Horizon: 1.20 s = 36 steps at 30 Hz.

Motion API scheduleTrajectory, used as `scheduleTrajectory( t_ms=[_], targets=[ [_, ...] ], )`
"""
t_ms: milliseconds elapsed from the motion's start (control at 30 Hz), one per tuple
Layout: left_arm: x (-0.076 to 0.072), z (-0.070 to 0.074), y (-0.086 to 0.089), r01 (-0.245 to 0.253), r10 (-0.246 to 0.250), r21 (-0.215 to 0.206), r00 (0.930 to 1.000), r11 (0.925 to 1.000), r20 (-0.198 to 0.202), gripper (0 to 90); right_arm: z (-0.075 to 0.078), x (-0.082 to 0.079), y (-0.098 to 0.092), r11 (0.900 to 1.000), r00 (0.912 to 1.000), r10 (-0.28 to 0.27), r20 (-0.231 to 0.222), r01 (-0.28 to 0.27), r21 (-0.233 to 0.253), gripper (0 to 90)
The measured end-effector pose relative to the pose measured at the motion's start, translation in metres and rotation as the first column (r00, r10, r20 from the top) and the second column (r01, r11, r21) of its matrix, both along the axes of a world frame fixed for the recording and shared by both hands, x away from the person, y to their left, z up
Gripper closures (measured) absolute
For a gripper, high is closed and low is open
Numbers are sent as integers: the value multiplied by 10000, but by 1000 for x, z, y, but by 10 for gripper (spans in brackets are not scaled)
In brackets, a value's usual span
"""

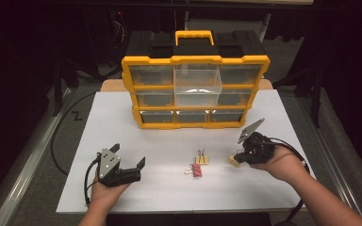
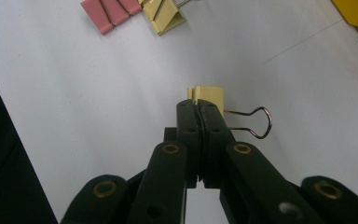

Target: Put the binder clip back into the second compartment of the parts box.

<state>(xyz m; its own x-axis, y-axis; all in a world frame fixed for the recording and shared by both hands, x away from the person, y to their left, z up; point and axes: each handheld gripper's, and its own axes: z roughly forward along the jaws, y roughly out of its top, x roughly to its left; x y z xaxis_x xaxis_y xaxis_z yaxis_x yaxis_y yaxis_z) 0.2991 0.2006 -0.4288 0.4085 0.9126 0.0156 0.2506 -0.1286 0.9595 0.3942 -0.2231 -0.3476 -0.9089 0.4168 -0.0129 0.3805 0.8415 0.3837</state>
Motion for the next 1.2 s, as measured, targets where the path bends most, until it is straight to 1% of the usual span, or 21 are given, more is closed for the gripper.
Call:
scheduleTrajectory(
  t_ms=[67, 267, 500, 700, 767, 933, 1100, 1200],
  targets=[
    [0, 0, 0, 3, -3, 14, 10000, 10000, 2, 2, 2, 1, 0, 9999, 9999, 117, -58, -117, -53, 900],
    [0, 0, 1, -68, 68, -34, 10000, 10000, 35, 2, 8, 4, 0, 9997, 9994, 213, -254, -216, -118, 900],
    [0, 0, 1, -66, 66, -75, 10000, 9999, 48, 2, 14, 9, 0, 9996, 9982, 206, -560, -216, -171, 900],
    [-1, 0, 1, -44, 44, -15, 10000, 10000, 35, 2, 25, 10, 1, 9994, 9970, 321, -709, -328, -92, 900],
    [0, 0, 1, -44, 44, -14, 10000, 10000, 31, 2, 29, 10, 2, 9988, 9966, 475, -670, -483, -108, 900],
    [0, 0, 0, -18, 18, 7, 10000, 10000, 32, 2, 39, 12, 3, 9983, 9962, 564, -667, -575, -139, 900],
    [0, 0, 0, -7, 7, 52, 10000, 10000, 24, 2, 44, 14, 8, 9963, 9940, 827, -722, -843, -193, 900],
    [-1, 0, 0, -54, 54, 64, 10000, 10000, 79, 2, 49, 15, 12, 9956, 9931, 887, -773, -908, -241, 900]
  ],
)
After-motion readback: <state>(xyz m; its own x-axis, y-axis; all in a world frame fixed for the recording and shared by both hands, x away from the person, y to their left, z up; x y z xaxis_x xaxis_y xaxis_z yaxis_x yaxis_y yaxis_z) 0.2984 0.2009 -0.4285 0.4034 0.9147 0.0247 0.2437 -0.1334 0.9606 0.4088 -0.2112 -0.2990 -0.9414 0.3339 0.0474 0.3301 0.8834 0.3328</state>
